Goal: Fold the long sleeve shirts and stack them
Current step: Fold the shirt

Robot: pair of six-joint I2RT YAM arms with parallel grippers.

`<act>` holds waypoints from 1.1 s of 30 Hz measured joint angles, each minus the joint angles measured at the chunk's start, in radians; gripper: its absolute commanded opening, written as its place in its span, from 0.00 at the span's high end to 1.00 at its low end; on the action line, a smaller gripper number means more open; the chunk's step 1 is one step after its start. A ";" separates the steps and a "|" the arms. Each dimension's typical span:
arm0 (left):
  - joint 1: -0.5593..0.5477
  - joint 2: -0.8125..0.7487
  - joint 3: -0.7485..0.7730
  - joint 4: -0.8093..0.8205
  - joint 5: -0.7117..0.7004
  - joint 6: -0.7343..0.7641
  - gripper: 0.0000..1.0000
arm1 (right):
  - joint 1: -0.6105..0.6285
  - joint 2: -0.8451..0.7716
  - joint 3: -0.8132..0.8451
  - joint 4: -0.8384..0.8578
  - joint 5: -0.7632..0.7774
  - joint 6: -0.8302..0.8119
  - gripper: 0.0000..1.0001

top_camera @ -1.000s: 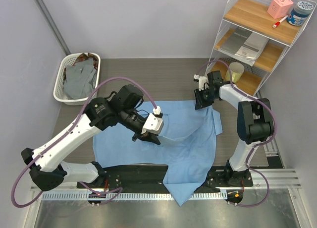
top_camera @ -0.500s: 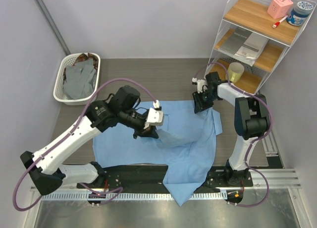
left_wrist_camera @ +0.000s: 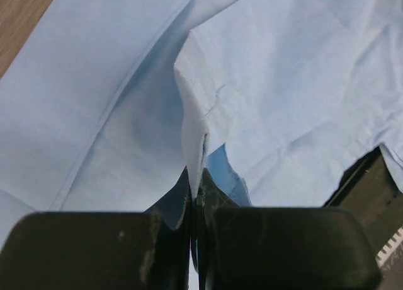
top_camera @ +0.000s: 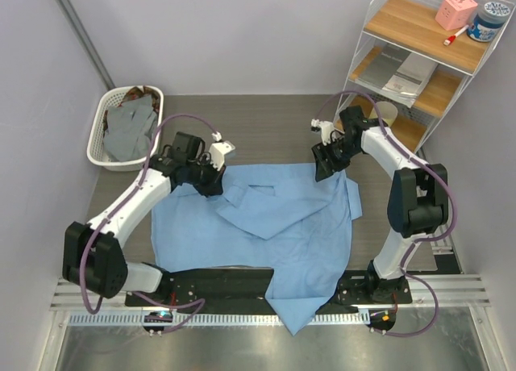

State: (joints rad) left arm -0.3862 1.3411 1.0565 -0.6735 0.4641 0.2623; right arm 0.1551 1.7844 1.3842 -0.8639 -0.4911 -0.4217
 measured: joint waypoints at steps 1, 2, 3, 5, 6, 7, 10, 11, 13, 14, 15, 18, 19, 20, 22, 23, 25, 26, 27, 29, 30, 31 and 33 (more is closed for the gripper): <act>0.023 0.020 -0.009 0.009 -0.006 -0.005 1.00 | 0.000 0.000 0.000 -0.011 0.000 -0.007 0.45; 0.050 0.037 -0.020 0.019 -0.010 -0.013 1.00 | 0.000 0.000 0.000 -0.024 0.000 -0.017 0.45; 0.071 0.048 -0.028 0.029 -0.012 -0.018 1.00 | 0.000 0.000 0.000 -0.036 0.001 -0.025 0.45; 0.126 0.070 -0.043 0.044 -0.012 -0.025 1.00 | 0.000 0.000 0.000 -0.050 0.003 -0.040 0.45; 0.156 0.078 -0.050 0.055 -0.011 -0.026 1.00 | 0.000 0.000 -0.001 -0.054 0.008 -0.045 0.45; 0.176 0.082 -0.055 0.062 -0.007 -0.026 1.00 | 0.000 0.000 0.000 -0.058 0.013 -0.050 0.46; 0.227 0.079 -0.063 0.080 0.042 -0.019 1.00 | 0.000 0.004 0.000 -0.061 0.027 -0.057 0.47; 0.239 0.075 -0.065 0.082 0.076 -0.012 1.00 | 0.000 0.010 0.000 -0.062 0.033 -0.058 0.47; 0.245 0.056 -0.069 0.082 0.131 0.003 1.00 | 0.000 0.025 0.000 -0.062 0.044 -0.059 0.48; 0.245 0.039 -0.072 0.081 0.163 0.010 1.00 | 0.000 0.038 0.000 -0.062 0.049 -0.059 0.48; 0.245 0.018 -0.073 0.078 0.196 0.021 1.00 | 0.000 0.050 0.000 -0.062 0.053 -0.059 0.48; 0.244 -0.042 -0.072 0.055 0.287 0.076 1.00 | 0.000 0.079 0.000 -0.062 0.065 -0.062 0.49; 0.244 -0.057 -0.069 0.036 0.319 0.100 1.00 | 0.000 0.089 0.000 -0.063 0.071 -0.063 0.48; 0.244 -0.070 -0.064 0.016 0.346 0.122 1.00 | 0.000 0.095 0.000 -0.063 0.076 -0.064 0.49; 0.244 -0.090 -0.059 -0.007 0.378 0.146 1.00 | 0.000 0.102 0.000 -0.066 0.082 -0.067 0.49; 0.244 -0.099 -0.059 -0.018 0.386 0.158 1.00 | 0.000 0.108 0.003 -0.068 0.085 -0.068 0.49; 0.244 -0.111 -0.059 -0.018 0.371 0.158 1.00 | 0.000 0.119 0.015 -0.074 0.089 -0.070 0.49; 0.245 -0.113 -0.060 -0.011 0.355 0.153 1.00 | 0.000 0.125 0.021 -0.076 0.091 -0.071 0.48; 0.248 -0.114 -0.066 0.005 0.335 0.141 1.00 | 0.000 0.130 0.031 -0.079 0.093 -0.073 0.48; 0.261 -0.114 -0.081 0.035 0.291 0.120 1.00 | 0.000 0.138 0.047 -0.084 0.097 -0.075 0.48; 0.272 -0.113 -0.090 0.050 0.266 0.106 1.00 | 0.000 0.141 0.058 -0.088 0.097 -0.077 0.48; 0.287 -0.110 -0.100 0.066 0.241 0.095 1.00 | 0.000 0.143 0.064 -0.090 0.097 -0.078 0.48; 0.312 -0.106 -0.120 0.103 0.201 0.075 1.00 | 0.000 0.147 0.090 -0.106 0.098 -0.081 0.48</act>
State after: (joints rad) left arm -0.0746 1.2354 0.9367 -0.5705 0.6651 0.3374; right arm 0.1551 1.9316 1.4746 -0.9699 -0.3935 -0.5030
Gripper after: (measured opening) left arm 0.005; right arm 0.516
